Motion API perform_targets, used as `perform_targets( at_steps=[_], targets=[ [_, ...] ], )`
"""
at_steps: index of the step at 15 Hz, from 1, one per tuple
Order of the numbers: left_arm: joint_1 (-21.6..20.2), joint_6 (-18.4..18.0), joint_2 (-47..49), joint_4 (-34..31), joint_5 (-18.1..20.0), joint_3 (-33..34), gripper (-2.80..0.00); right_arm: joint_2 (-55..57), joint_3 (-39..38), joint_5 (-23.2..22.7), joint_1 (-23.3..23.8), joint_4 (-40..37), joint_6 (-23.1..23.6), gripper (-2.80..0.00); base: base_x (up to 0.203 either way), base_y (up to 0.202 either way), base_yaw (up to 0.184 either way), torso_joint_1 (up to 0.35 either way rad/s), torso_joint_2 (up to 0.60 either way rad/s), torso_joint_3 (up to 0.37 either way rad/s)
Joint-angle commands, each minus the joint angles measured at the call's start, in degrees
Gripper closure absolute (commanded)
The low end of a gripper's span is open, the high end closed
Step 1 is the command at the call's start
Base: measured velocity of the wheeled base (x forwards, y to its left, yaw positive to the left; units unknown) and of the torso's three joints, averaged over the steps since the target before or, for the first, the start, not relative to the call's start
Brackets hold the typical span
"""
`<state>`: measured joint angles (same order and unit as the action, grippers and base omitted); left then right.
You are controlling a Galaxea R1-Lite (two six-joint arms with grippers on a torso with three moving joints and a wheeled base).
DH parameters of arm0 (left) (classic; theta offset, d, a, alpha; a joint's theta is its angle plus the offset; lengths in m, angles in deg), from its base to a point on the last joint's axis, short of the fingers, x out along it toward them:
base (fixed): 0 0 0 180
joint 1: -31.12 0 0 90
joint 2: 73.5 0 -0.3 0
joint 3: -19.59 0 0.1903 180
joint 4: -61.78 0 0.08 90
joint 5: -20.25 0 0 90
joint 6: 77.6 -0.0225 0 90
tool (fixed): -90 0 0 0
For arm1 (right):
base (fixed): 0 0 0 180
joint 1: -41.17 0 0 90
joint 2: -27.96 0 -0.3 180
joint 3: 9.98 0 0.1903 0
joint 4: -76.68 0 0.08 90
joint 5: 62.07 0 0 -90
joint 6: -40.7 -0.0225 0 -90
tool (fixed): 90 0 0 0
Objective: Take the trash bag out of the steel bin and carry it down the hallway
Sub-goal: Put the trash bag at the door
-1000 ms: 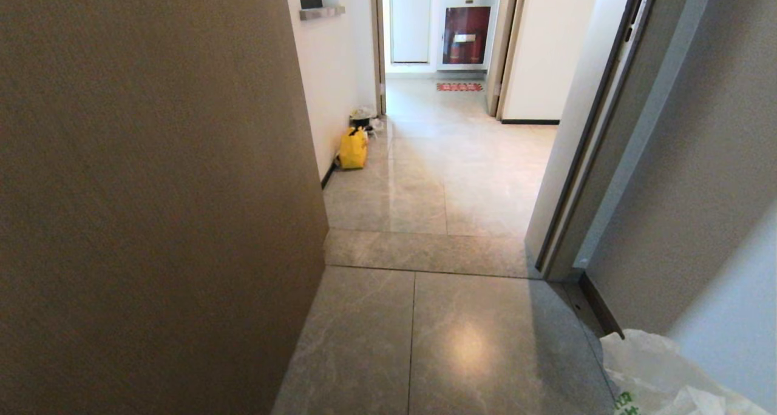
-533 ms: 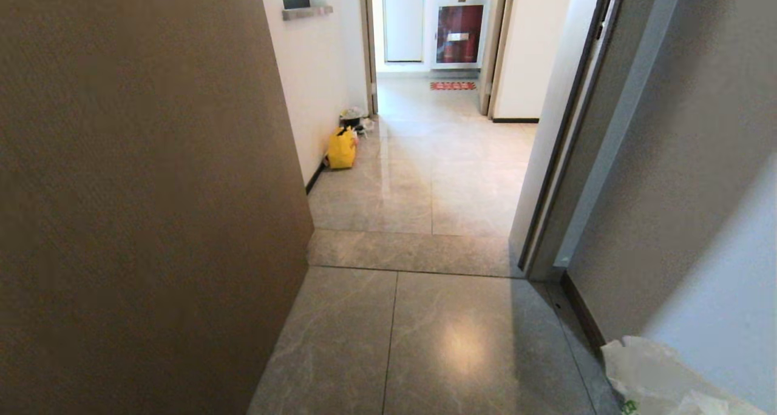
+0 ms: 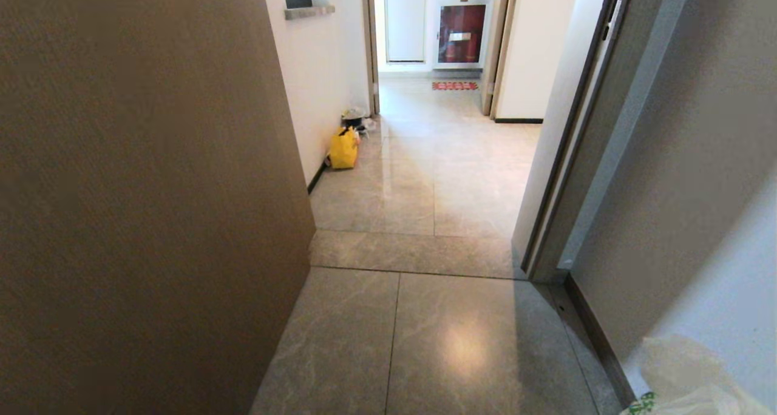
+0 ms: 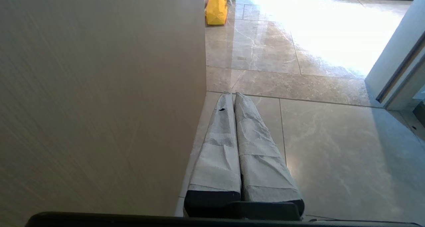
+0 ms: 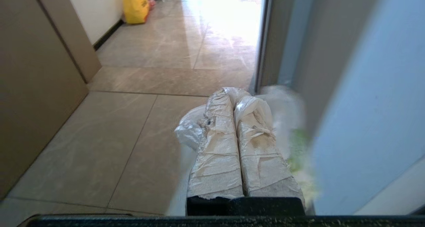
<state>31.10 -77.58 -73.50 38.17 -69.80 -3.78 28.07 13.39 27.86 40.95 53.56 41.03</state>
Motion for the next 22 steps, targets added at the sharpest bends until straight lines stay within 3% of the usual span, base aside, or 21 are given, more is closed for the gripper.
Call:
perform_targets(
  at_steps=[1, 5, 14, 16, 22],
  targets=[
    [0.0, 0.1, 0.0, 0.0, -0.1, 0.0, 0.00, 0.0, 0.0, 0.0, 0.0, 0.0, 0.0, 0.00, 0.000, 0.000, 0.000, 0.000, 0.00, 0.000],
    [0.0, 0.0, -0.1, 0.1, 0.0, 0.1, 0.00, 0.0, 0.0, 0.0, 0.0, 0.0, 0.0, 0.00, 0.053, 0.000, 0.001, 0.002, 0.00, 0.001],
    [0.0, -0.1, 1.1, 0.1, 0.1, 0.1, 0.00, 0.0, 0.0, 0.0, 0.0, 0.0, 0.0, 0.00, 0.193, 0.000, 0.000, 0.003, 0.00, 0.005],
    [0.0, -3.0, 2.3, -0.3, 0.2, 0.1, 0.00, 0.0, 0.0, 0.0, 0.0, 0.0, 0.0, 0.00, 0.192, 0.000, 0.003, 0.004, 0.01, 0.004],
    [0.0, -5.9, 0.0, -1.3, 0.9, -0.1, 0.00, 0.0, 0.0, 0.0, 0.0, 0.0, 0.0, 0.00, 0.192, 0.000, 0.000, 0.004, 0.00, 0.004]
  ],
)
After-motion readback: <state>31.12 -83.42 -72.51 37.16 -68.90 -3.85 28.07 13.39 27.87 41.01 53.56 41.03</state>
